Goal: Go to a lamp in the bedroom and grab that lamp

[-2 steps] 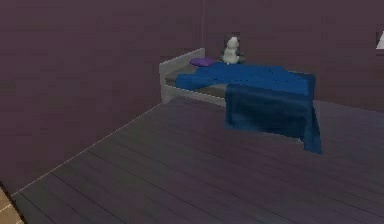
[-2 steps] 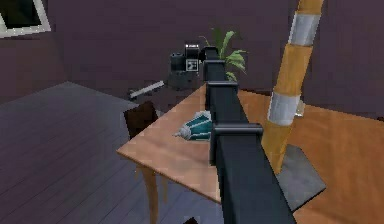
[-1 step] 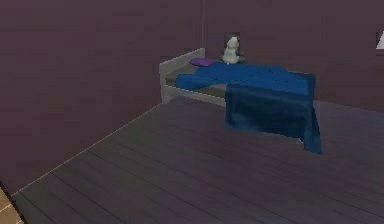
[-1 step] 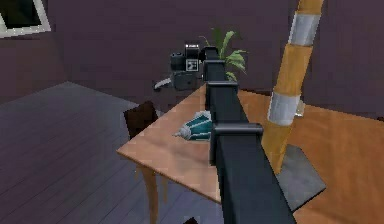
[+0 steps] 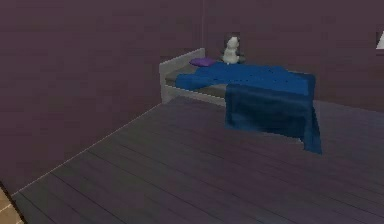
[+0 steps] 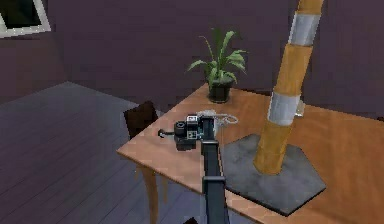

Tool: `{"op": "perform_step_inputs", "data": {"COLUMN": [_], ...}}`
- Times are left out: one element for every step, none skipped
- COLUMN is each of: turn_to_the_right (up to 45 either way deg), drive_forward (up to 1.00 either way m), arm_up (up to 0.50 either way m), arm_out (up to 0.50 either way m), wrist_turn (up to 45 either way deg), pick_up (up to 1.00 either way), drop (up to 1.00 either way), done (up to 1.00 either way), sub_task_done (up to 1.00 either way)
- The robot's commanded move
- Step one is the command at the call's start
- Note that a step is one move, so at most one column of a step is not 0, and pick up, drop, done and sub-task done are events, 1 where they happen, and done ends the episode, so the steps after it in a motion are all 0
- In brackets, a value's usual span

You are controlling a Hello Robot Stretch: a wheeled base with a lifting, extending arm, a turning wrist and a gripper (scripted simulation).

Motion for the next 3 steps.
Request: {"op": "perform_step_inputs", "data": {"turn_to_the_right": [0.0, 0.0, 0.0], "drive_forward": [0.0, 0.0, 0.0], "arm_up": [0.0, 0.1, 0.0], "arm_out": [0.0, 0.0, 0.0], "wrist_turn": [0.0, 0.0, 0.0], "pick_up": [1.0, 0.0, 0.0], "drop": [0.0, 0.0, 0.0], "done": [0.0, 0.0, 1.0], "sub_task_done": [0.0, 0.0, 0.0]}}
